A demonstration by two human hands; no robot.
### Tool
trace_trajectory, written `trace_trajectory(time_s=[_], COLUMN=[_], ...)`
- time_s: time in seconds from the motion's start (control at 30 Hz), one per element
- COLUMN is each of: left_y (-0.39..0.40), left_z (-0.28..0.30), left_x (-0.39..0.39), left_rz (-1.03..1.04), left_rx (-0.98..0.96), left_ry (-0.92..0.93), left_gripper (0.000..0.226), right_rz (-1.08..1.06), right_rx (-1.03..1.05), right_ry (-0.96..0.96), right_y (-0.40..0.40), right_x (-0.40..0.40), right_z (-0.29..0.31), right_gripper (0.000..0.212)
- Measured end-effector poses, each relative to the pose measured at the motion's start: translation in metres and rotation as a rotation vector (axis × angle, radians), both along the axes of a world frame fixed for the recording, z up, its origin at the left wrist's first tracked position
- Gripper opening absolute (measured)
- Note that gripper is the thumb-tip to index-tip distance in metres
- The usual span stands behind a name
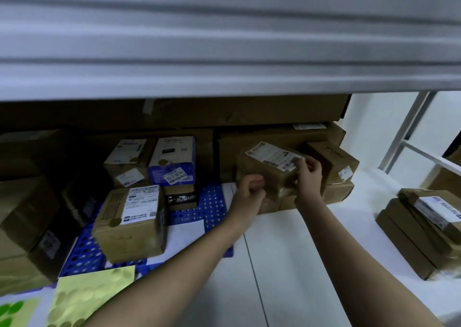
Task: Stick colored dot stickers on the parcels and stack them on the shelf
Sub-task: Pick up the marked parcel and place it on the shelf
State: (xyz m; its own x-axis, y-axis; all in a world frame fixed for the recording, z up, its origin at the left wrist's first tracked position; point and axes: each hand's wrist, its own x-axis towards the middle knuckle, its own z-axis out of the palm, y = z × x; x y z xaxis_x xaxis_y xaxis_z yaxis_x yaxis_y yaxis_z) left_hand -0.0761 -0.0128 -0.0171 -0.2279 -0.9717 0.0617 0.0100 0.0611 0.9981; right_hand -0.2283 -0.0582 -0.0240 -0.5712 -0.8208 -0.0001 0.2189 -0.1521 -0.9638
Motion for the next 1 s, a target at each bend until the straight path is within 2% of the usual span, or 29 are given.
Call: trace_trajectory(time_s=[0.1, 0.2, 0.27, 0.3, 0.37, 0.47, 0.57, 0.63, 0.73, 0.87, 0.93, 1.0], left_y=[-0.001, -0.007, -0.018, -0.025, -0.029, -0.013, -0.004, -0.005, -0.006, -0.002, 0.0, 0.002], left_z=[0.003, 0.013, 0.019, 0.023, 0.037, 0.058, 0.053, 0.044, 0.032, 0.021, 0.016, 0.013], left_x=[0.047, 0.091, 0.116, 0.127, 0.142, 0.165, 0.186, 0.196, 0.206, 0.216, 0.218, 0.218], left_rz=[0.143, 0.358, 0.41, 0.383, 0.239, -0.135, -0.28, -0.301, -0.292, -0.22, -0.162, -0.099], left_rx=[-0.202, -0.518, -0.57, -0.502, -0.236, 0.094, 0.313, 0.384, 0.449, 0.489, 0.494, 0.468], left_ry=[-0.037, -0.194, -0.32, -0.363, -0.386, -0.366, -0.211, -0.179, -0.147, -0.085, -0.041, -0.018], left_gripper=[0.023, 0.019, 0.018, 0.018, 0.02, 0.021, 0.021, 0.033, 0.046, 0.034, 0.032, 0.03], right_rz=[0.123, 0.327, 0.46, 0.525, 0.662, 0.826, 0.93, 0.998, 1.045, 1.07, 1.037, 0.93], right_rx=[-0.01, 0.014, 0.056, 0.079, 0.113, 0.124, 0.12, 0.141, 0.164, 0.21, 0.253, 0.293], right_ry=[0.052, 0.109, 0.075, 0.049, 0.064, 0.181, 0.317, 0.344, 0.321, 0.287, 0.348, 0.431], right_y=[0.006, 0.008, 0.011, 0.013, 0.014, 0.019, 0.02, 0.019, 0.019, 0.018, 0.018, 0.017], right_x=[0.011, 0.025, 0.036, 0.044, 0.059, 0.09, 0.116, 0.129, 0.144, 0.157, 0.162, 0.161], right_z=[0.003, 0.009, 0.015, 0.02, 0.028, 0.042, 0.05, 0.054, 0.057, 0.055, 0.056, 0.052], right_gripper=[0.031, 0.04, 0.047, 0.045, 0.035, 0.024, 0.034, 0.047, 0.046, 0.039, 0.027, 0.028])
